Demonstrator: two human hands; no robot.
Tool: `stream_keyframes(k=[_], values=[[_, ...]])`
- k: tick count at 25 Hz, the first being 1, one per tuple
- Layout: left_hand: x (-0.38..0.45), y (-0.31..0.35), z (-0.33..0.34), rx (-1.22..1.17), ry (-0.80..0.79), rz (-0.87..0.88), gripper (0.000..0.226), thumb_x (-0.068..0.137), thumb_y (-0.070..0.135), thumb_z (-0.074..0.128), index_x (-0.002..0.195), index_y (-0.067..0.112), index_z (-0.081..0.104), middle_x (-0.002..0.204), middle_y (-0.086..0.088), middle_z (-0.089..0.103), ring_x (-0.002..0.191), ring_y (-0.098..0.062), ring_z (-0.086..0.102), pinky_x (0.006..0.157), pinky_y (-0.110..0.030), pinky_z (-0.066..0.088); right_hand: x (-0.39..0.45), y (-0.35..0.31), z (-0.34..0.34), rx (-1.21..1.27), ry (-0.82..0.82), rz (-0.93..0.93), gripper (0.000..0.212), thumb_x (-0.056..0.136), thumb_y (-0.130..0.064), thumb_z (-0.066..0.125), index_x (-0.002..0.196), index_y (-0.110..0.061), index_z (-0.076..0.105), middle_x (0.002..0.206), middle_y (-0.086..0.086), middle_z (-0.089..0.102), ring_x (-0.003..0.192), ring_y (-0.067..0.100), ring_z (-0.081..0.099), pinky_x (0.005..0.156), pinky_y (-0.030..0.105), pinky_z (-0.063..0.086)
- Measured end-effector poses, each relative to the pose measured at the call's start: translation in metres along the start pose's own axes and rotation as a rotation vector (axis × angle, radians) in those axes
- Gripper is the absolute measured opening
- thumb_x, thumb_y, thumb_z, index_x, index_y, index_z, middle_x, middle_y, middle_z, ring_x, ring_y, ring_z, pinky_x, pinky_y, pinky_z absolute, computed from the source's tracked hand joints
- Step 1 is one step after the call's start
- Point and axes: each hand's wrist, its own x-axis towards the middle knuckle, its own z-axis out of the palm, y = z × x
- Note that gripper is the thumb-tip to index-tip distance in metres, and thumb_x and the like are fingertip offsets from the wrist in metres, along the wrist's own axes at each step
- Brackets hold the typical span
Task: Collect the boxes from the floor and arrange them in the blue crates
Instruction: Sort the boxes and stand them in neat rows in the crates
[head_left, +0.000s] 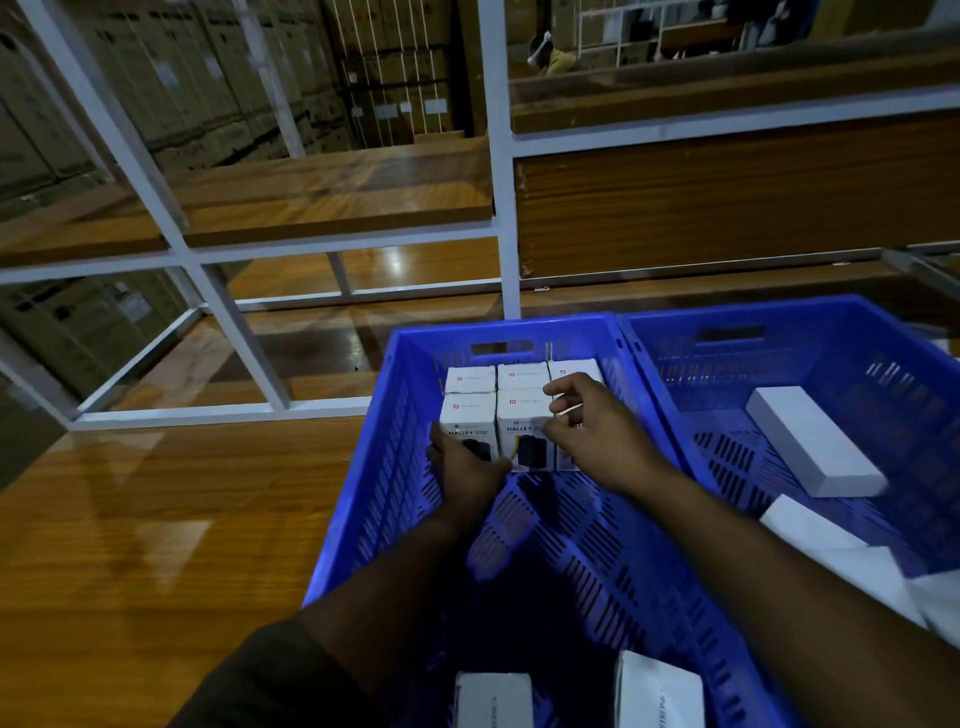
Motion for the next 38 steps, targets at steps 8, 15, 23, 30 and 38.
stream_keyframes(k=[8, 15, 23, 30, 38], values=[[0.007, -0.003, 0.007, 0.032, 0.033, -0.043, 0.07, 0.078, -0.009, 0.069, 0.136, -0.002, 0.032, 0.135, -0.024, 0.041, 0.125, -0.035, 0.05, 0.102, -0.044, 0.048, -0.001, -0.001, -0.001, -0.004, -0.018, 0.003, 0.03, 0.091, -0.017, 0.066, 0.119, -0.022, 0.055, 0.108, -0.001, 0.055, 0.088, 0.01, 0.058, 0.067, 0.016, 0.044], [0.027, 0.0, -0.013, 0.275, -0.173, -0.146, 0.07, 0.076, 0.013, 0.08, 0.13, 0.0, 0.037, 0.131, -0.019, 0.056, 0.118, -0.036, 0.058, 0.095, -0.043, 0.053, -0.006, -0.002, -0.002, -0.123, -0.155, 0.024, 0.026, 0.092, -0.026, 0.067, 0.116, -0.022, 0.056, 0.111, -0.001, 0.054, 0.097, 0.017, 0.058, 0.075, 0.025, 0.047], [-0.008, 0.056, -0.06, 0.358, -0.223, -0.165, 0.069, 0.079, 0.028, 0.083, 0.13, -0.005, 0.051, 0.131, -0.023, 0.058, 0.116, -0.036, 0.06, 0.08, -0.039, 0.052, -0.02, -0.011, 0.0, -0.206, -0.335, 0.008, 0.011, 0.096, -0.021, 0.061, 0.107, -0.019, 0.059, 0.097, 0.005, 0.064, 0.074, 0.019, 0.056, 0.066, 0.034, 0.048], [-0.047, 0.065, -0.099, 0.253, -0.359, -0.088, 0.056, 0.086, 0.018, 0.077, 0.134, 0.004, 0.053, 0.127, -0.018, 0.064, 0.113, -0.034, 0.064, 0.089, -0.04, 0.053, -0.072, -0.06, 0.026, -0.707, -0.894, -0.123, 0.029, 0.098, -0.031, 0.057, 0.114, -0.007, 0.063, 0.106, 0.007, 0.067, 0.089, 0.024, 0.061, 0.071, 0.03, 0.048], [-0.059, 0.055, -0.102, 0.602, -0.456, 0.139, 0.056, 0.088, 0.038, 0.074, 0.135, 0.013, 0.056, 0.133, -0.01, 0.062, 0.119, -0.028, 0.06, 0.098, -0.038, 0.05, -0.104, -0.062, 0.062, -0.908, -1.05, 0.129, 0.069, 0.092, -0.065, 0.049, 0.136, -0.011, 0.046, 0.129, 0.01, 0.058, 0.073, 0.018, 0.061, 0.053, 0.022, 0.048]])
